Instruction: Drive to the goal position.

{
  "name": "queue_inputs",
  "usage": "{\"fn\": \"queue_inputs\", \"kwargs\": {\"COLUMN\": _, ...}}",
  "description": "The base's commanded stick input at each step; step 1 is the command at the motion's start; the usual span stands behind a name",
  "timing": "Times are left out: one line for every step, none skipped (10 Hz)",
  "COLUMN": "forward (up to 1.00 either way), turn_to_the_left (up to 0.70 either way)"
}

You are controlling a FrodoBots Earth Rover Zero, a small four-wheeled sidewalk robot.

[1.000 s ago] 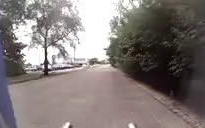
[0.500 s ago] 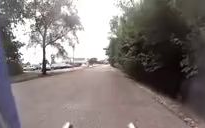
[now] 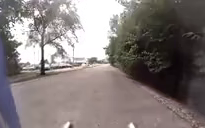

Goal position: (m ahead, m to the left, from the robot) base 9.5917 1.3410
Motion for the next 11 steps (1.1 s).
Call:
{"fn": "queue_inputs", "kwargs": {"forward": 0.45, "turn_to_the_left": 0.00}}
{"fn": "queue_inputs", "kwargs": {"forward": 0.45, "turn_to_the_left": 0.00}}
{"fn": "queue_inputs", "kwargs": {"forward": 0.45, "turn_to_the_left": 0.00}}
{"fn": "queue_inputs", "kwargs": {"forward": 0.45, "turn_to_the_left": 0.00}}
{"fn": "queue_inputs", "kwargs": {"forward": 0.45, "turn_to_the_left": 0.00}}
{"fn": "queue_inputs", "kwargs": {"forward": 0.45, "turn_to_the_left": 0.00}}
{"fn": "queue_inputs", "kwargs": {"forward": 0.45, "turn_to_the_left": 0.00}}
{"fn": "queue_inputs", "kwargs": {"forward": 0.45, "turn_to_the_left": 0.00}}
{"fn": "queue_inputs", "kwargs": {"forward": 0.45, "turn_to_the_left": 0.00}}
{"fn": "queue_inputs", "kwargs": {"forward": 0.45, "turn_to_the_left": 0.00}}
{"fn": "queue_inputs", "kwargs": {"forward": 0.45, "turn_to_the_left": 0.00}}
